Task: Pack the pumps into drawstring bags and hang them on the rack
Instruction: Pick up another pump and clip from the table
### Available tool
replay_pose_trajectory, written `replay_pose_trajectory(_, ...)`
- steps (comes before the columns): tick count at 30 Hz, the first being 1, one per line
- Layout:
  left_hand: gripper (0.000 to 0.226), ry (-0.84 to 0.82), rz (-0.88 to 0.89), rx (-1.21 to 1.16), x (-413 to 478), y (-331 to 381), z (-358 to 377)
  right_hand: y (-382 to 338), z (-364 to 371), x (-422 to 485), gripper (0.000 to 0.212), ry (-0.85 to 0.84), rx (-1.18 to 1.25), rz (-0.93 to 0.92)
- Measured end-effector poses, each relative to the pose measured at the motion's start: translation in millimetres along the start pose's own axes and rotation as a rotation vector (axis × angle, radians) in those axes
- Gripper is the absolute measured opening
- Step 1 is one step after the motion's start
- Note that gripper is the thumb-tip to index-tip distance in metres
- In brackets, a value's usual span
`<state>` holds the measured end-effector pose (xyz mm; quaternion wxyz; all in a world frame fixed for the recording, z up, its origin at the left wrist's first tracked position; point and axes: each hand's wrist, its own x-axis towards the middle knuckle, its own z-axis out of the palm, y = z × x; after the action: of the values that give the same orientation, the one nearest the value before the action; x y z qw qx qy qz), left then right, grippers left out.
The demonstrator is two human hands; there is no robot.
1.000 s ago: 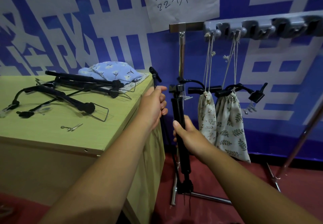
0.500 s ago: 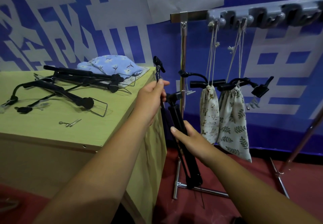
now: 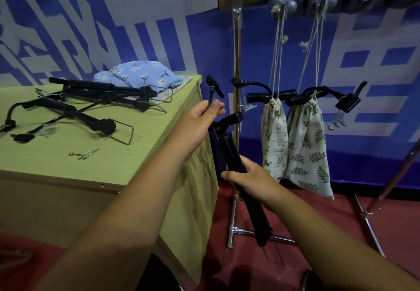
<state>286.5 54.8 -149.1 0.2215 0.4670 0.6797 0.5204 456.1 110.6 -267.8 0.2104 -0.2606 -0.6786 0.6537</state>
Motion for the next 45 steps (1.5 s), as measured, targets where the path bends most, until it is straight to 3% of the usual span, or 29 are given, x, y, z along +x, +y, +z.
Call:
replay_pose_trajectory(2,0.033,-0.085,-0.006,-0.063,-2,-9,-2,8,-1,-1,0.020,-0.029,0.044,0.026)
replay_pose_trajectory(4,0.049,-0.217,-0.017,-0.112,-3,-17,-7,16,-2,-4,0.011,-0.042,0.064,0.071)
replay_pose_trajectory(7,0.064,-0.349,-0.047,-0.002,-1,-27,-11,30,-8,-5,0.021,-0.072,0.071,0.128)
replay_pose_trajectory(13,0.045,-0.282,-0.065,0.080,-4,-47,2,43,-15,-2,0.015,-0.089,-0.015,0.168)
replay_pose_trajectory(17,0.047,-0.253,-0.066,0.122,-8,-54,7,41,-17,0,0.032,-0.044,-0.077,0.169)
replay_pose_trajectory(19,0.047,-0.241,-0.066,0.162,-10,-58,11,31,-19,4,0.037,0.093,-0.010,0.120)
replay_pose_trajectory(21,0.047,-0.222,-0.071,0.202,-14,-59,15,10,-20,10,0.027,0.285,0.024,0.013)
replay_pose_trajectory(24,0.047,-0.186,-0.064,0.246,-23,-57,22,-31,-19,20,0.026,0.491,-0.145,-0.072)
replay_pose_trajectory(31,0.042,-0.164,-0.004,0.381,-43,-38,28,-93,3,45,0.044,0.485,-0.647,0.005)
replay_pose_trajectory(38,0.044,-0.121,0.032,0.407,-58,-25,10,-118,24,40,0.032,0.562,-0.545,-0.081)
replay_pose_trajectory(45,0.008,0.013,0.083,0.287,-80,17,-53,-166,61,26,0.036,0.537,-0.463,-0.208)
